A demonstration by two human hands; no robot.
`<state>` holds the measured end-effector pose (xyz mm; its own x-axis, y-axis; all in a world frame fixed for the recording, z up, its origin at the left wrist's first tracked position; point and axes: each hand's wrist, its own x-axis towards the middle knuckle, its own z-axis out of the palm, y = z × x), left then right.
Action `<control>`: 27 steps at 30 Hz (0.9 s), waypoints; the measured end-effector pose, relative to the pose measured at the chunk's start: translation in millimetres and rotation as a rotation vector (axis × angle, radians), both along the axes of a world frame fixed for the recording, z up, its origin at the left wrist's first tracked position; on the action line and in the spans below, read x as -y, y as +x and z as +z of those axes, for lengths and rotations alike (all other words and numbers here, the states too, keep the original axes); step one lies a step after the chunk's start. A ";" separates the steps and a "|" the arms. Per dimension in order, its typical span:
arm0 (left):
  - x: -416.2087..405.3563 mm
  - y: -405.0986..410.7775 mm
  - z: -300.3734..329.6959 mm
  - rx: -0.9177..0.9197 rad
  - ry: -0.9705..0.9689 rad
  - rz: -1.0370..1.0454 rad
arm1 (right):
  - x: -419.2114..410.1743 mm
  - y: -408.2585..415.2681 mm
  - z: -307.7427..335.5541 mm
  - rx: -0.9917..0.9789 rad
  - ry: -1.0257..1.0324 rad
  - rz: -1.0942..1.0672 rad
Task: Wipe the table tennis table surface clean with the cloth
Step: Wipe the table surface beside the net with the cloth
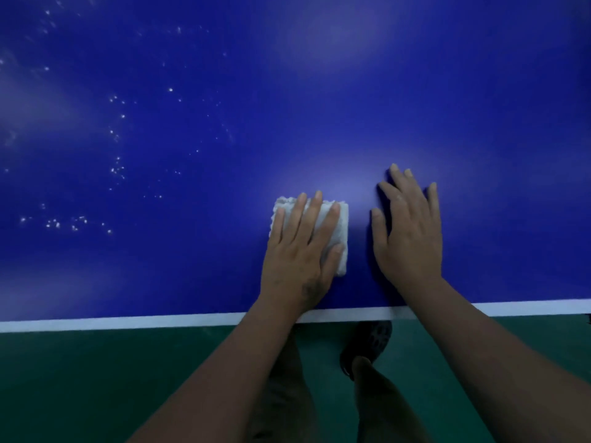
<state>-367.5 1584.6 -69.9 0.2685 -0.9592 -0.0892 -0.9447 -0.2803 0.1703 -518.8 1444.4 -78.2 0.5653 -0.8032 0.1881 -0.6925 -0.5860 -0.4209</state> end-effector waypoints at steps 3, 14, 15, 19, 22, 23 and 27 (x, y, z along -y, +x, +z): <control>35.6 37.9 -8.3 -0.002 -0.066 -0.005 | 19.8 44.0 -2.7 -0.007 -0.042 0.043; 183.7 178.9 -23.7 0.044 -0.221 -0.013 | 105.5 210.3 0.0 0.026 0.009 -0.167; 196.7 191.9 -24.4 0.042 -0.228 0.000 | 114.4 226.0 0.3 0.033 0.010 -0.172; 235.8 233.8 -24.3 0.036 -0.225 0.020 | 147.0 267.8 -7.1 0.010 -0.041 -0.140; 257.7 258.2 -24.1 0.061 -0.197 -0.008 | 154.2 277.8 -11.0 -0.044 -0.037 -0.190; 266.5 264.2 -23.3 0.063 -0.194 -0.007 | 155.0 279.2 -11.6 -0.057 -0.048 -0.210; 304.4 290.9 -20.8 0.046 -0.223 -0.038 | 156.5 279.6 -10.7 -0.070 -0.079 -0.211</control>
